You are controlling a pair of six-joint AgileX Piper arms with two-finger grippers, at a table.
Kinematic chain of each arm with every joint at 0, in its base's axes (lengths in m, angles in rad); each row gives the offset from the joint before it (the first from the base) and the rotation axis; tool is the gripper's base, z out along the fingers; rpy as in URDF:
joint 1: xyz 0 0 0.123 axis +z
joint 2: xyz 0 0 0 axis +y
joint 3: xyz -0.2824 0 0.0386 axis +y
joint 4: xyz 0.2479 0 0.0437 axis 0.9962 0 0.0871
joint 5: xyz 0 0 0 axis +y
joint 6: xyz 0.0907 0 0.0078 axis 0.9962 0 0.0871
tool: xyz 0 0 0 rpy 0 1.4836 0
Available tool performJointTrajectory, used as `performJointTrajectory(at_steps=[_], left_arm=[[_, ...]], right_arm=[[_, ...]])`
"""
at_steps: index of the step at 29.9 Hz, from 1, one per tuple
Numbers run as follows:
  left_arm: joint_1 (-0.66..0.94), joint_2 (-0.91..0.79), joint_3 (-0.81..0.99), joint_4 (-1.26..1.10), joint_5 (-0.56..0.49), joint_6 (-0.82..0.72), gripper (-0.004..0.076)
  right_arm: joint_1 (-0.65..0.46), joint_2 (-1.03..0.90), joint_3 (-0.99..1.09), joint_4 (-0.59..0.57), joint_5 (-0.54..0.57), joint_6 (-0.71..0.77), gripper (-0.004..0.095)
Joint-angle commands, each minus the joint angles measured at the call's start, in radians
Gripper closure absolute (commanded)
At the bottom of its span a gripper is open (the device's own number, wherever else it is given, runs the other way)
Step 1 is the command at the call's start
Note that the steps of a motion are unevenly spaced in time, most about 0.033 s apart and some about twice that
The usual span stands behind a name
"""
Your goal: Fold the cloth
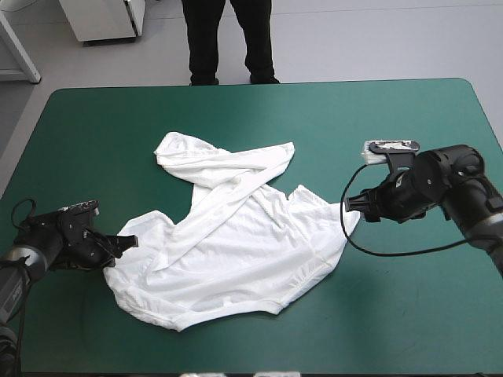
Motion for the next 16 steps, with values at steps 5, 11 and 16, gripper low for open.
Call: performJointTrajectory(at_steps=[5, 11, 16], left_arm=[[-0.007, 0.044, 0.075, 0.002, 0.005, -0.004, 0.0734], [-0.007, 0.044, 0.075, 0.002, 0.007, -0.004, 0.0734], [-0.007, 0.044, 0.075, -0.004, 0.007, 0.003, 0.0734]], right_arm=[[-0.005, 0.149, -0.031, 0.005, -0.145, -0.01, 0.0354], [0.004, 0.265, -0.031, 0.009, -0.211, -0.01, 0.0355], [0.025, 0.326, -0.014, 0.004, -0.244, -0.003, 0.0355]])
